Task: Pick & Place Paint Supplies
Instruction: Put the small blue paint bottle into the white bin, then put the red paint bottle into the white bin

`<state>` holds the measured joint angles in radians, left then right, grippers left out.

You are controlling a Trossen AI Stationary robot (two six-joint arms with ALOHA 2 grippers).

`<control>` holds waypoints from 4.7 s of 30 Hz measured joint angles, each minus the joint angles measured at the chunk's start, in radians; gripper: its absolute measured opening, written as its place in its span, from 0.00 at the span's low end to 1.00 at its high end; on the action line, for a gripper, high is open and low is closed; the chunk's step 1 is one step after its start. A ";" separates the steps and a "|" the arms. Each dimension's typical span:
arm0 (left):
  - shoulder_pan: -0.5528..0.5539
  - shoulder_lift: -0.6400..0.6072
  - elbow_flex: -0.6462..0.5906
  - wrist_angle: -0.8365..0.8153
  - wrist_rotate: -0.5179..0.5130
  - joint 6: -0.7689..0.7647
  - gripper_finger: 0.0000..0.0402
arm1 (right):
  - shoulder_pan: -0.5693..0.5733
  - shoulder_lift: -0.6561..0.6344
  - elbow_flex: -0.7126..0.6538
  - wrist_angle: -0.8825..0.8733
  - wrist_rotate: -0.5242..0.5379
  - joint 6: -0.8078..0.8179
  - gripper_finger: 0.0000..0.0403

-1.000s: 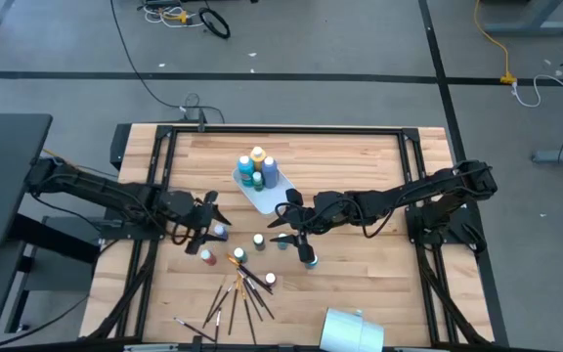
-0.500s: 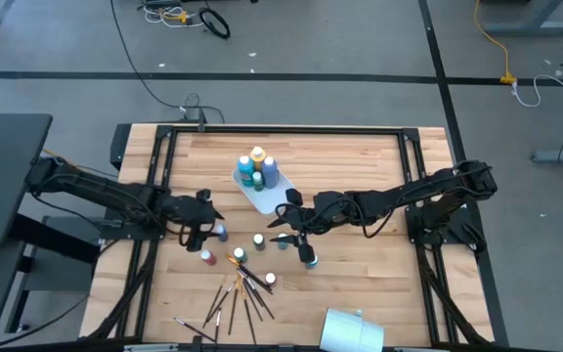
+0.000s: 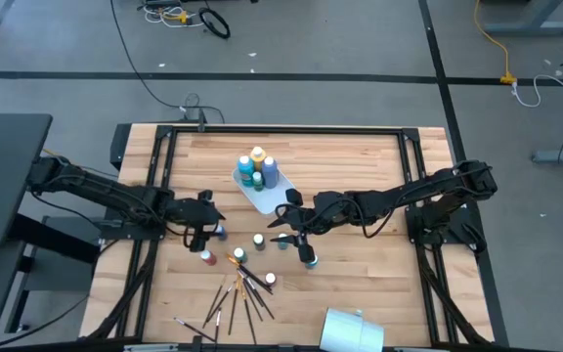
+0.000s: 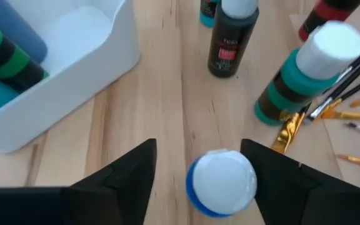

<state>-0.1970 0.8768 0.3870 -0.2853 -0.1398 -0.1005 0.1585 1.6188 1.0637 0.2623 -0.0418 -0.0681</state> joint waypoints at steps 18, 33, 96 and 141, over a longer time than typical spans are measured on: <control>0.072 0.000 0.190 0.095 -0.240 0.216 0.31 | 0.000 0.000 0.000 -0.002 0.000 -0.027 0.43; 0.427 0.218 0.229 0.205 -0.065 0.159 0.32 | 0.000 0.000 0.000 -0.002 0.000 -0.027 0.43; 0.186 0.113 0.325 -0.048 0.328 0.107 0.47 | 0.002 0.000 0.000 -0.040 -0.003 -0.019 0.43; -0.426 0.254 0.311 -0.415 -0.087 -0.521 0.41 | 0.003 0.000 0.000 -0.040 -0.003 -0.020 0.43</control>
<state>-0.6231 1.1313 0.6975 -0.7006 -0.2263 -0.6212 0.1610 1.6188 1.0641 0.2222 -0.0446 -0.0879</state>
